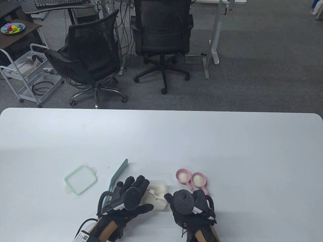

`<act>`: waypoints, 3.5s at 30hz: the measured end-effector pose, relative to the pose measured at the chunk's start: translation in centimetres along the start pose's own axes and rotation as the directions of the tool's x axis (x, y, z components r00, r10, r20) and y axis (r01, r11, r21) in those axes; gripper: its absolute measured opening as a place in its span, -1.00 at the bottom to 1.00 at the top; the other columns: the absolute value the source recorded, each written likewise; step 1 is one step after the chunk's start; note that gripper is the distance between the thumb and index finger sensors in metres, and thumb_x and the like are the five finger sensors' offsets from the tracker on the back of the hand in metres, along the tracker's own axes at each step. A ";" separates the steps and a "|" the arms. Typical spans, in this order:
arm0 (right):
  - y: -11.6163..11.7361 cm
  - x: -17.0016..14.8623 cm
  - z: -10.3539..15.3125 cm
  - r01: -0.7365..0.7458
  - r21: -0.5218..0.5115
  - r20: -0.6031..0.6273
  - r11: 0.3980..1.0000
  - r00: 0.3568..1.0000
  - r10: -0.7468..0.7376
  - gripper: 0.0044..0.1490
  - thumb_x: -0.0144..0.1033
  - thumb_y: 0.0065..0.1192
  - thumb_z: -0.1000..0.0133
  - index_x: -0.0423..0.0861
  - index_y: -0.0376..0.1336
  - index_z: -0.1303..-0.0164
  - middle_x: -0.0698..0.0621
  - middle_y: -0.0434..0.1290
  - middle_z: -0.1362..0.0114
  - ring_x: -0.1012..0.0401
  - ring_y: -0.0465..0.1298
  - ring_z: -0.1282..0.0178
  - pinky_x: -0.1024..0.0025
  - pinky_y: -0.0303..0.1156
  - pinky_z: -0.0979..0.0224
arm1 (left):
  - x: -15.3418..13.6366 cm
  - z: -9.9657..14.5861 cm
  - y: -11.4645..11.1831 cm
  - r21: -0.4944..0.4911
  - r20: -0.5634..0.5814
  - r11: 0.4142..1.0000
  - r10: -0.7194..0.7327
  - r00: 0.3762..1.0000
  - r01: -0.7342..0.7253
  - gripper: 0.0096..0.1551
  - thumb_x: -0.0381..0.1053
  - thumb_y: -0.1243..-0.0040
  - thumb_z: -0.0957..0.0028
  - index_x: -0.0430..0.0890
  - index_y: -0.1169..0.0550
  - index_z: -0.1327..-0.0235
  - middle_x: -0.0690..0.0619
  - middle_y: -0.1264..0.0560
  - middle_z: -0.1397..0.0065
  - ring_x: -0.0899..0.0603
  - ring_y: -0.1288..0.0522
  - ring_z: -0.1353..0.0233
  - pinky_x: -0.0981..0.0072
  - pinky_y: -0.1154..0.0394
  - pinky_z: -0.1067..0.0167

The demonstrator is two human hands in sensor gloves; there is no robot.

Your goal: Scoop white sugar with coffee spoon and level it off using dessert spatula

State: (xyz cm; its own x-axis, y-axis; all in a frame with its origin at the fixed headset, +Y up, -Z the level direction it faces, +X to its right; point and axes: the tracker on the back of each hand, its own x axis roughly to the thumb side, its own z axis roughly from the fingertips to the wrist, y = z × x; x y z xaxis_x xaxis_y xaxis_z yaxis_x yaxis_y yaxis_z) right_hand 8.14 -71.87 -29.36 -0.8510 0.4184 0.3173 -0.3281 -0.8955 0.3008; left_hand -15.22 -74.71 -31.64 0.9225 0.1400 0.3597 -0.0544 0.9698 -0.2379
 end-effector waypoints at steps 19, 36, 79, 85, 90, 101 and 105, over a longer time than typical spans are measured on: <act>-1.4 -5.7 0.4 0.500 0.054 -0.085 0.864 0.865 -0.495 -0.38 -0.37 0.07 -0.35 -0.24 0.19 -0.64 -0.12 0.50 -0.28 0.09 0.56 -0.07 -0.17 0.35 -0.50 | -0.1 0.0 -0.2 0.003 -0.001 1.000 0.022 1.000 -0.022 0.19 0.66 0.11 0.05 0.21 0.10 -0.81 0.14 0.15 -0.91 -0.35 0.04 -0.87 -0.44 0.03 -0.61; -1.7 -6.2 0.7 0.548 0.043 -0.093 0.836 0.835 -0.542 -0.38 -0.37 0.06 -0.36 -0.24 0.18 -0.65 -0.13 0.50 -0.29 0.09 0.56 -0.07 -0.17 0.35 -0.50 | -0.2 0.1 -0.4 0.010 0.001 0.999 0.039 0.999 -0.039 0.20 0.66 0.12 0.05 0.21 0.11 -0.81 0.13 0.16 -0.91 -0.36 0.02 -0.86 -0.43 0.02 -0.61; -1.8 -6.0 0.8 0.538 0.045 -0.079 0.842 0.842 -0.534 -0.38 -0.36 0.07 -0.37 -0.24 0.17 -0.65 -0.13 0.50 -0.30 0.09 0.56 -0.08 -0.17 0.35 -0.50 | -7.5 1.1 1.8 -0.189 -0.604 0.981 -0.144 0.784 0.035 -0.18 0.36 -0.24 -0.25 0.04 -0.35 -0.71 0.03 -0.46 -0.59 -0.17 -0.57 -0.52 -0.03 -0.51 -0.43; -1.8 -6.0 0.8 0.540 0.042 -0.075 0.841 0.841 -0.536 -0.38 -0.36 0.07 -0.37 -0.23 0.17 -0.65 -0.13 0.50 -0.29 0.09 0.56 -0.08 -0.17 0.36 -0.50 | -7.2 1.0 1.4 -0.182 -0.608 0.979 -0.184 0.772 0.090 -0.27 0.30 -0.29 -0.25 0.01 -0.46 -0.62 0.10 -0.52 -0.50 -0.10 -0.62 -0.44 0.01 -0.55 -0.39; -1.8 -5.9 0.8 0.534 0.047 -0.080 0.844 0.844 -0.530 -0.38 -0.36 0.07 -0.37 -0.23 0.17 -0.65 -0.13 0.50 -0.29 0.08 0.56 -0.08 -0.17 0.35 -0.50 | -6.6 0.9 1.2 -0.186 -0.609 0.973 -0.225 0.760 0.139 -0.28 0.28 -0.27 -0.26 0.00 -0.45 -0.62 0.09 -0.52 -0.49 -0.10 -0.63 -0.43 0.03 -0.56 -0.37; -1.8 -5.9 0.8 0.534 0.046 -0.084 0.844 0.844 -0.529 -0.38 -0.36 0.07 -0.37 -0.23 0.16 -0.66 -0.14 0.49 -0.30 0.08 0.56 -0.08 -0.17 0.35 -0.50 | -6.4 1.0 1.6 -0.151 -0.608 0.976 -0.215 0.764 0.155 -0.39 0.20 -0.29 -0.28 0.04 -0.52 -0.57 0.13 -0.59 -0.42 -0.05 -0.71 -0.33 0.11 -0.64 -0.28; -1.9 -5.9 0.8 0.537 0.045 -0.081 0.842 0.842 -0.533 -0.38 -0.36 0.07 -0.37 -0.24 0.16 -0.66 -0.13 0.50 -0.30 0.08 0.56 -0.08 -0.17 0.35 -0.50 | -6.6 1.5 2.4 -0.097 -0.607 0.988 -0.156 0.779 0.122 -0.42 0.18 -0.29 -0.26 0.12 -0.52 -0.56 0.13 -0.59 -0.44 -0.05 -0.73 -0.32 0.14 -0.67 -0.25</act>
State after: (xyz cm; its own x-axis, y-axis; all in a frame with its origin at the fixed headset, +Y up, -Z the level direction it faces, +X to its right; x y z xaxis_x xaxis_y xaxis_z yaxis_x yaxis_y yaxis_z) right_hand 14.11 -72.57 -31.09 -0.5754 0.8172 0.0343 -0.7149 -0.5228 0.4643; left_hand -22.00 -72.99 -33.27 0.9594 -0.1633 -0.2302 0.0958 0.9556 -0.2785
